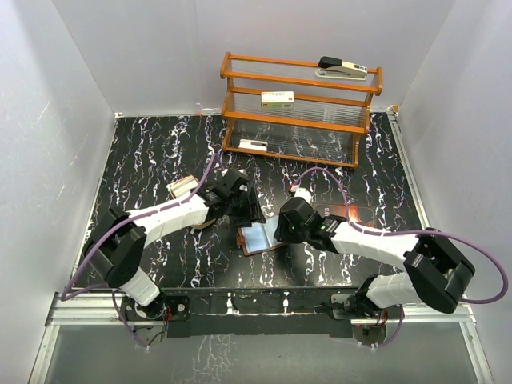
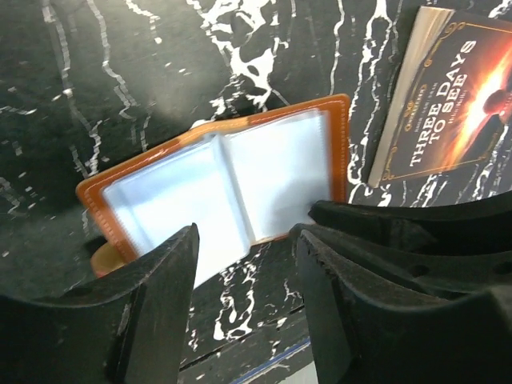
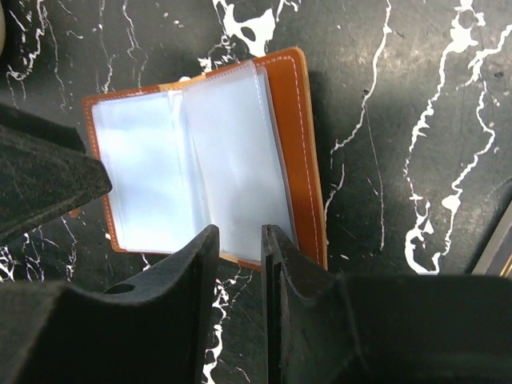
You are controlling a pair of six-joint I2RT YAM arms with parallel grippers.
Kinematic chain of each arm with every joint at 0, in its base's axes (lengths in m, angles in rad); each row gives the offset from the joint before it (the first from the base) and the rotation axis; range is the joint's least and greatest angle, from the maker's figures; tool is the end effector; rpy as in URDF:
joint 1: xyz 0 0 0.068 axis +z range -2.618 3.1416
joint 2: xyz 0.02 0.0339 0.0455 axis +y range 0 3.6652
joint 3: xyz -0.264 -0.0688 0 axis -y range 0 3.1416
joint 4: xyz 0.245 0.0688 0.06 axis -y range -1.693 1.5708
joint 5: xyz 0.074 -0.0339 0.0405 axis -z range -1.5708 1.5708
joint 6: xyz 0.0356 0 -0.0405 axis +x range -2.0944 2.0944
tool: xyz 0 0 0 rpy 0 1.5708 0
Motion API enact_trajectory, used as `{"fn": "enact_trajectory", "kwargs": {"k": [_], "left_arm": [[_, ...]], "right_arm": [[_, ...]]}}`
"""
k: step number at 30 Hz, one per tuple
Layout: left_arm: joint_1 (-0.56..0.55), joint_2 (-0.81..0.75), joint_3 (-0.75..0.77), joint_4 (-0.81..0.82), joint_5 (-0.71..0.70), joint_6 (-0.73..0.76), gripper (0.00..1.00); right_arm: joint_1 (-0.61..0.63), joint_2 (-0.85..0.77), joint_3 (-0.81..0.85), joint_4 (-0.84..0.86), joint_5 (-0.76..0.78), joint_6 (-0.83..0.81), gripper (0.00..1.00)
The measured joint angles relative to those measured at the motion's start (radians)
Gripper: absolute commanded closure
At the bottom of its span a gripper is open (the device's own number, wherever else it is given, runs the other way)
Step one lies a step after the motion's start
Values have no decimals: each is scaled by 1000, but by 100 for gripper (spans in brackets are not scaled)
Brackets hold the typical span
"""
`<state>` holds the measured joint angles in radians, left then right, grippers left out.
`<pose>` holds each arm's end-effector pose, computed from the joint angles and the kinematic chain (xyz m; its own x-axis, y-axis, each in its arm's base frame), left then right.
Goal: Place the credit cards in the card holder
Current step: Open the card holder at the center of the board.
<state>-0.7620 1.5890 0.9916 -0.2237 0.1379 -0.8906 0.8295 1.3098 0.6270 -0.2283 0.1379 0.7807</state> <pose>0.2394 -0.2352 0.2093 -0.9173 -0.1890 -0.3504 0.0610 0.8029 -0.5930 0.1702 0.1787 0.1742 -0.8532 0.1004 -0.5118 -0.1031 0.9295 0.3542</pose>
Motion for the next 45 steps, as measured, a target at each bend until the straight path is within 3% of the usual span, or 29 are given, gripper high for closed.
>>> {"fn": "enact_trajectory", "kwargs": {"k": [11,19,23,27,31,39,45], "left_arm": [[0,-91,-49,-159,-76,28,41],[0,-114,-122,-163,-68,48,37],[0,-108,-140,-140,-53,60,46],[0,-100,-140,-120,-49,80,72],[0,-96,-140,-108,-48,95,85],[1,-94,-140,-79,-44,124,99],[1,-90,-140,-72,-49,136,100]], "right_arm": [[1,63,73,-30,11,-39,72],[2,107,72,-60,22,-42,71],[2,107,72,-61,24,-40,66],[3,107,76,-63,23,-50,63],[8,109,122,-84,21,-73,59],[16,187,216,-86,25,-108,51],[21,254,222,-116,55,-122,47]]}}
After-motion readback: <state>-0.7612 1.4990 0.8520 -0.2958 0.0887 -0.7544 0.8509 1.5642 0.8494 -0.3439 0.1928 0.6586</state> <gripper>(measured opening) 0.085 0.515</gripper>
